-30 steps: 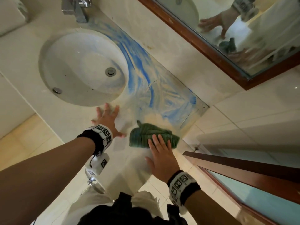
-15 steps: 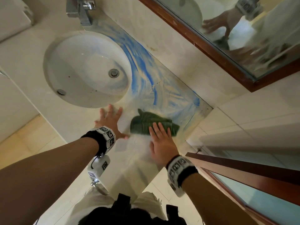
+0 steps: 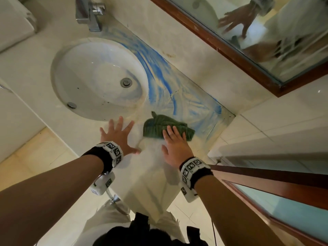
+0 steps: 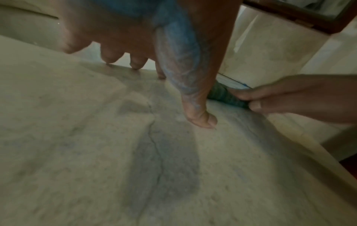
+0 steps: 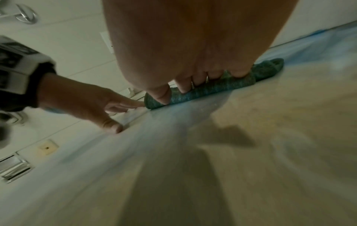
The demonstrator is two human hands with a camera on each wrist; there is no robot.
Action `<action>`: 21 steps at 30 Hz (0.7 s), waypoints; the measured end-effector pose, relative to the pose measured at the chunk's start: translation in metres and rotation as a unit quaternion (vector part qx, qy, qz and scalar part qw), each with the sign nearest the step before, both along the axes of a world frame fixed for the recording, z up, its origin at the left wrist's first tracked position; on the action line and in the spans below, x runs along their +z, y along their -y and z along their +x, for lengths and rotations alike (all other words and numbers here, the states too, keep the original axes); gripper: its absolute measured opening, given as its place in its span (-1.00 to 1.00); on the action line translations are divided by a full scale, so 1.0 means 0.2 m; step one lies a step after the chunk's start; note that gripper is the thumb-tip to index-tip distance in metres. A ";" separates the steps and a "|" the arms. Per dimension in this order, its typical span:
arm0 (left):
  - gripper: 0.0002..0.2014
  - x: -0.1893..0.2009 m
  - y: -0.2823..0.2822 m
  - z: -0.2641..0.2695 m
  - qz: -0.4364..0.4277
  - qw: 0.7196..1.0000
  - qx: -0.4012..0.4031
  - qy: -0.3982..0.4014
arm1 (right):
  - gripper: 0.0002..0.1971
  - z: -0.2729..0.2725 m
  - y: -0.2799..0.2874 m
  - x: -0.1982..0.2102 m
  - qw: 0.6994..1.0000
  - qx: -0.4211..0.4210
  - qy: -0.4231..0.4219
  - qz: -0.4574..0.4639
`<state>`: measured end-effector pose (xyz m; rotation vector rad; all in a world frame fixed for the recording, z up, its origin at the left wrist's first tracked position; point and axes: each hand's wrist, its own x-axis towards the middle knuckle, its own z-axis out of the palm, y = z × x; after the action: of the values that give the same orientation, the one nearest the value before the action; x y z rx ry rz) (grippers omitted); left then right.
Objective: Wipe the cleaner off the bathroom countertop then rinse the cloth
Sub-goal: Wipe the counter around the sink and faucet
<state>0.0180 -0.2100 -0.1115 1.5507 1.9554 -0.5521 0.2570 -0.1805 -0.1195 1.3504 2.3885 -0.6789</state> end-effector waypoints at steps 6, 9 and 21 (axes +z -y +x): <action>0.41 -0.04 0.03 -0.06 -0.001 0.999 -0.026 0.031 | -0.29 0.17 0.47 0.06 0.998 -0.037 0.020 -0.051; 0.42 -0.05 0.03 -0.07 0.005 0.999 -0.036 0.033 | -0.24 0.08 0.38 0.05 0.997 -0.041 0.029 -0.055; 0.44 -0.05 0.03 -0.07 0.006 0.998 -0.031 0.047 | -0.37 -0.18 0.28 0.05 0.993 -0.109 0.010 -0.032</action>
<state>0.0038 -0.2161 -0.1208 1.6189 1.8481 -0.4844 0.2217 -0.2356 -0.1089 1.5988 2.2039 -0.7871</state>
